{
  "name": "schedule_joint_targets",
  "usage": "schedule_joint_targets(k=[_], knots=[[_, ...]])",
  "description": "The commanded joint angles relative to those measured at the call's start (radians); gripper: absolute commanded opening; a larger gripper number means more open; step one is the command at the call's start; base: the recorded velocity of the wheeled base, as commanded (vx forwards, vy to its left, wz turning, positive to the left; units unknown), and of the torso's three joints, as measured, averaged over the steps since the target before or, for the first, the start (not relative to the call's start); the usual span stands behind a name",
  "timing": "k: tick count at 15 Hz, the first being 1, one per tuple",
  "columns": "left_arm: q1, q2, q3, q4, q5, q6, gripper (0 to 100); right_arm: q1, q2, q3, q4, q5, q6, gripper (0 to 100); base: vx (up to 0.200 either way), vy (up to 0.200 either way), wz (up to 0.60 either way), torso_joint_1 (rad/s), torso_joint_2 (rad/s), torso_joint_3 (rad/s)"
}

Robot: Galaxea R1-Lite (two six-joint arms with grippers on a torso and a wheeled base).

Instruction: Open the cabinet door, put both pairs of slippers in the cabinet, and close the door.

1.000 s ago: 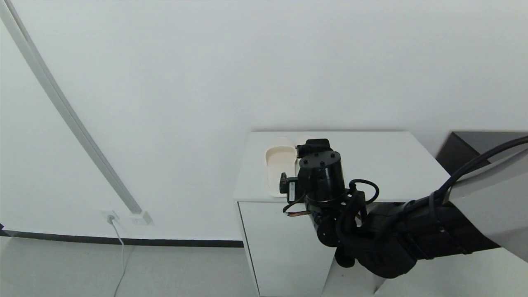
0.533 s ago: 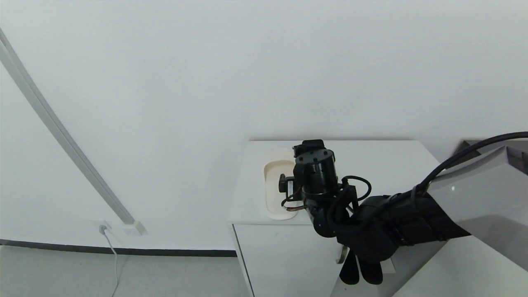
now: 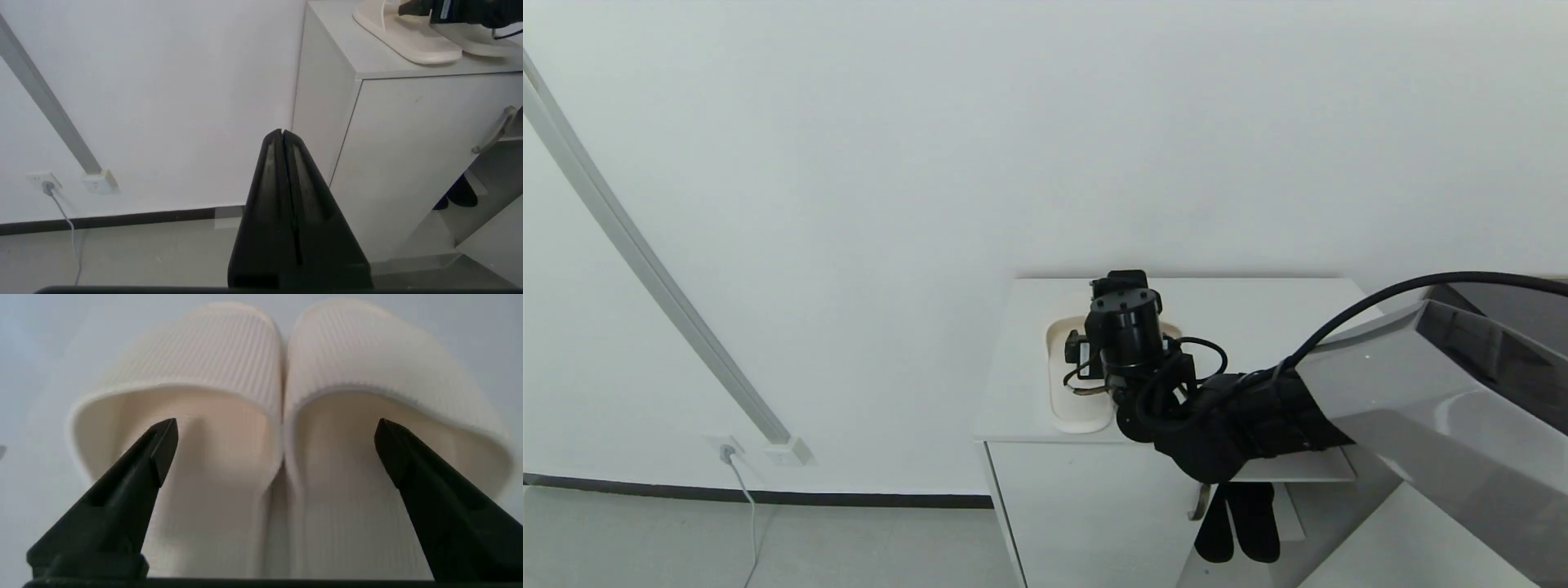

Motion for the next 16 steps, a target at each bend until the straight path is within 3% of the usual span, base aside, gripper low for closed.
schedule_joint_targets(k=[1,3,4,12,16], knots=[[0.0,0.0,-0.002,-0.001,0.0,0.0,0,-0.013,0.045,-0.045,0.005,0.0,-0.008,100,0.0,0.0,0.0,0.0,0.0,0.0],[0.0,0.0,0.0,-0.001,0.0,0.0,0,-0.022,0.054,-0.06,0.005,0.0,-0.012,100,0.0,0.0,0.0,0.0,0.0,0.0],[0.0,0.0,0.0,-0.001,0.0,0.0,0,-0.022,0.054,-0.06,0.005,0.0,-0.012,0,0.0,0.0,0.0,0.0,0.0,0.0],[0.0,0.002,0.0,-0.001,0.0,-0.002,0,-0.012,-0.021,-0.036,0.004,-0.008,-0.028,0,0.0,0.0,0.0,0.0,0.0,0.0],[0.0,0.0,0.0,0.0,0.0,0.0,0,0.008,-0.225,0.187,-0.019,0.029,-0.04,0,0.0,0.0,0.0,0.0,0.0,0.0]])
